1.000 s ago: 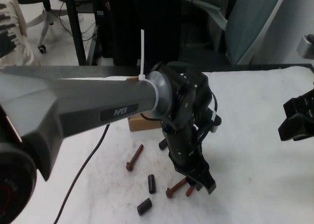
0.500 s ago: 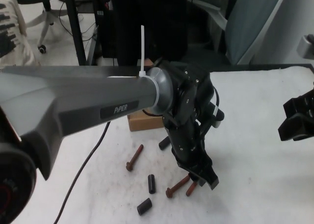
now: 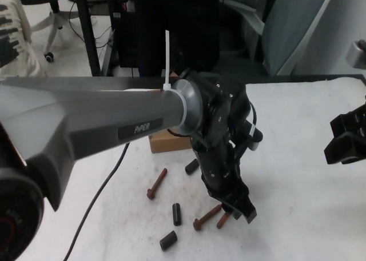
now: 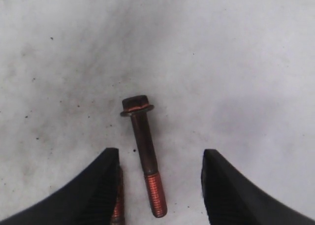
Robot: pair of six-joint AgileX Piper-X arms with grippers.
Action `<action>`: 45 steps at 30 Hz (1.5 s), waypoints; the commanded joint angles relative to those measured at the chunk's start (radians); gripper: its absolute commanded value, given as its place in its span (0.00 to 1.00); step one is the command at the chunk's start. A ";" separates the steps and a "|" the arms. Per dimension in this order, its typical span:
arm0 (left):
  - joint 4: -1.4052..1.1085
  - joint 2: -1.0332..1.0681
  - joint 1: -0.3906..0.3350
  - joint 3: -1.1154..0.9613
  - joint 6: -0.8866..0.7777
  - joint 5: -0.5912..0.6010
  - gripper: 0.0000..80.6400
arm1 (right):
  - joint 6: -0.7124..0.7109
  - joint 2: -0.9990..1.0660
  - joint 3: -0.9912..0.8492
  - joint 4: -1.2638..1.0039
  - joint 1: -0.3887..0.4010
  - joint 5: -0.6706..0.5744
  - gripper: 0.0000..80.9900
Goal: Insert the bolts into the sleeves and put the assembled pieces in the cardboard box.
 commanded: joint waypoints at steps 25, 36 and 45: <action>-0.056 0.049 -0.010 -0.012 0.001 -0.006 0.54 | -0.023 -0.003 0.001 0.025 -0.003 -0.012 0.41; -0.101 0.057 -0.010 -0.012 0.001 -0.006 0.54 | -0.023 -0.003 0.001 0.023 -0.003 -0.012 0.41; -0.082 0.057 -0.008 -0.012 0.006 -0.006 0.48 | -0.023 -0.003 0.001 0.019 -0.003 -0.012 0.41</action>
